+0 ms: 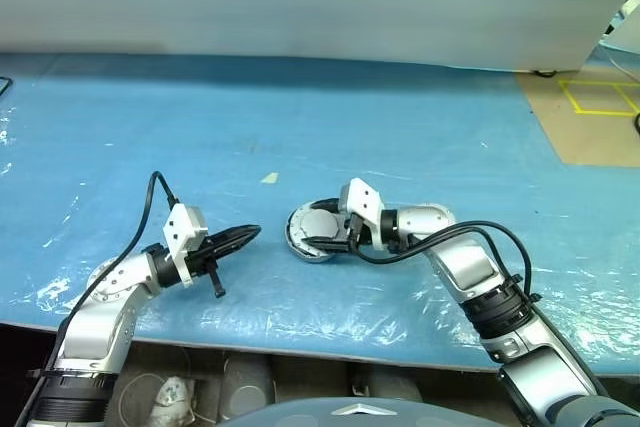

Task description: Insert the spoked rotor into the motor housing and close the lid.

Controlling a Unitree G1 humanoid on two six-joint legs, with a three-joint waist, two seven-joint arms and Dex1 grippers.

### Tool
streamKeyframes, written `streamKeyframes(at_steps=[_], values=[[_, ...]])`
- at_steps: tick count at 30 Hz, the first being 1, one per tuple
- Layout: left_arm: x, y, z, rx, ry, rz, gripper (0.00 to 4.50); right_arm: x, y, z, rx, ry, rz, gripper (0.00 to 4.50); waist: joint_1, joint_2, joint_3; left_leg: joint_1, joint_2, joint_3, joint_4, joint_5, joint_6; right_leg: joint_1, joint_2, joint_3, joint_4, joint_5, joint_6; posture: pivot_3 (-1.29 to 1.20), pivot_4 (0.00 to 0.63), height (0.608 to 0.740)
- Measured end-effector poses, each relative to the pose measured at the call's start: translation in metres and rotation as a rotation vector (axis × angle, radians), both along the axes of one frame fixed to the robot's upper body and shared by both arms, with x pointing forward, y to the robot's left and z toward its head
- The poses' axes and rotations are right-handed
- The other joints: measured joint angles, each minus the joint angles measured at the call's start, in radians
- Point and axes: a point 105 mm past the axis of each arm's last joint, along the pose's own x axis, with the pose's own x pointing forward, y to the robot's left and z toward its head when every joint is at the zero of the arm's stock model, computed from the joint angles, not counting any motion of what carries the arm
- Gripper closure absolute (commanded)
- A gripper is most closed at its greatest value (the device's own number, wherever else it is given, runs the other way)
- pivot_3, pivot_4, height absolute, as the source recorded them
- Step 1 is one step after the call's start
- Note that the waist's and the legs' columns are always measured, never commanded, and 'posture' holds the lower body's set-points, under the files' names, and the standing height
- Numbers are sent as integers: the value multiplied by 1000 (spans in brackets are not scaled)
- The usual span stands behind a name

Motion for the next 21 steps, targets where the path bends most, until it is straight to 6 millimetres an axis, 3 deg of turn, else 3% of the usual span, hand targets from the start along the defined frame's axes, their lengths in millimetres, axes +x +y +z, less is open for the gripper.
streamKeyframes(at_steps=[6,21], values=[[-2,2,-3,2,1,14,4500,1,12,4,20,52,-26,1512,-14,0,0,0,0,0,0,0,0,0,0,0,0,0,0,0,150,740],[-3,4,-6,2,10,34,4500,6,19,-1,-48,-1,-73,1512,-17,0,0,4,0,0,1,0,0,2,0,2,2,0,0,0,150,740]])
